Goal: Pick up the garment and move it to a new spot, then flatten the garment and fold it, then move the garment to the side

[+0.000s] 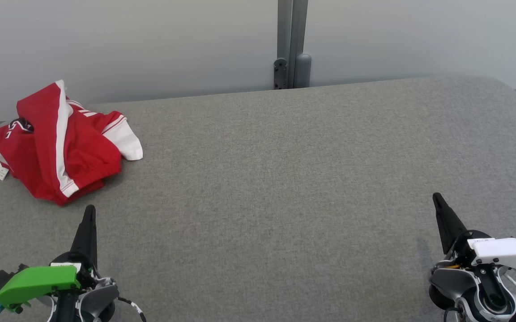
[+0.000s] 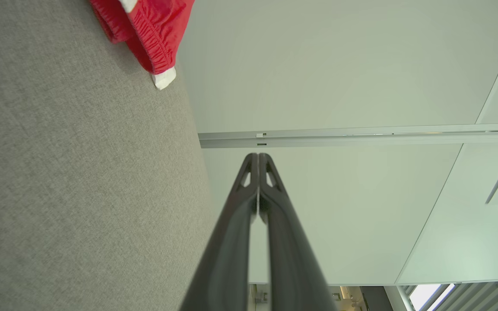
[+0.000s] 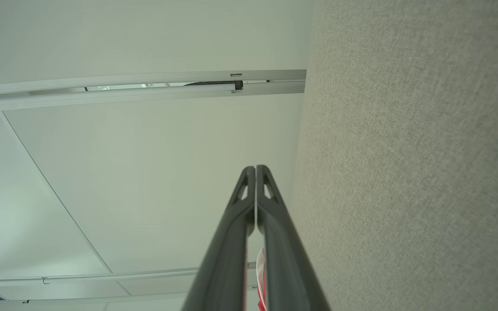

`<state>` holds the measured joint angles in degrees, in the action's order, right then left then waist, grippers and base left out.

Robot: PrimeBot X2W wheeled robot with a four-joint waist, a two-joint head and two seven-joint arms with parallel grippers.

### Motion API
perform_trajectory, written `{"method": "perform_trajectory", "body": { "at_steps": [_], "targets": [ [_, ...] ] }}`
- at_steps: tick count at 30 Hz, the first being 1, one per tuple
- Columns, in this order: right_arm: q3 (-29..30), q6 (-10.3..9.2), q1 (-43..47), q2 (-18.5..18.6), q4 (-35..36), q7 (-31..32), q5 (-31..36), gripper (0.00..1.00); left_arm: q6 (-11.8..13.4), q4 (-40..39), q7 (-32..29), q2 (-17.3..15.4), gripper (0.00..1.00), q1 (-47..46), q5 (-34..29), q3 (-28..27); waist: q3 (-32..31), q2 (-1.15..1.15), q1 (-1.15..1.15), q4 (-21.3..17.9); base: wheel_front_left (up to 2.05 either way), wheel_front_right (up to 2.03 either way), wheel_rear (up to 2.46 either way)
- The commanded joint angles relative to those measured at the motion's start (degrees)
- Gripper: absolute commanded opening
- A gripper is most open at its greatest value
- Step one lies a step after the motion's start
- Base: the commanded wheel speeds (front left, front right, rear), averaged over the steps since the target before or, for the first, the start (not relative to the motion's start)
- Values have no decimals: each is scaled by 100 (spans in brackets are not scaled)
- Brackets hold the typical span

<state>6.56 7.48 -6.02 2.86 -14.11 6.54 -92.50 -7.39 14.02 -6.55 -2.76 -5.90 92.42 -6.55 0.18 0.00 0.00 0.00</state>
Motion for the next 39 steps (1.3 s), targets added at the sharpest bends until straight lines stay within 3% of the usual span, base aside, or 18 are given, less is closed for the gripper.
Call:
{"method": "perform_trajectory", "body": {
  "at_steps": [1, 39],
  "targets": [
    [2, 2, -34, 6, 24, 12, 18, 0, -31, 3, -12, -24, 0, -70, -2, -6, 0, 0, 0, 0, 0, 0, 0],
    [2, 2, -35, 6, 24, 12, 18, 0, -31, 3, -12, -24, 0, -71, -2, -6, 0, 0, 0, 0, 0, 0, 0]
  ]
}}
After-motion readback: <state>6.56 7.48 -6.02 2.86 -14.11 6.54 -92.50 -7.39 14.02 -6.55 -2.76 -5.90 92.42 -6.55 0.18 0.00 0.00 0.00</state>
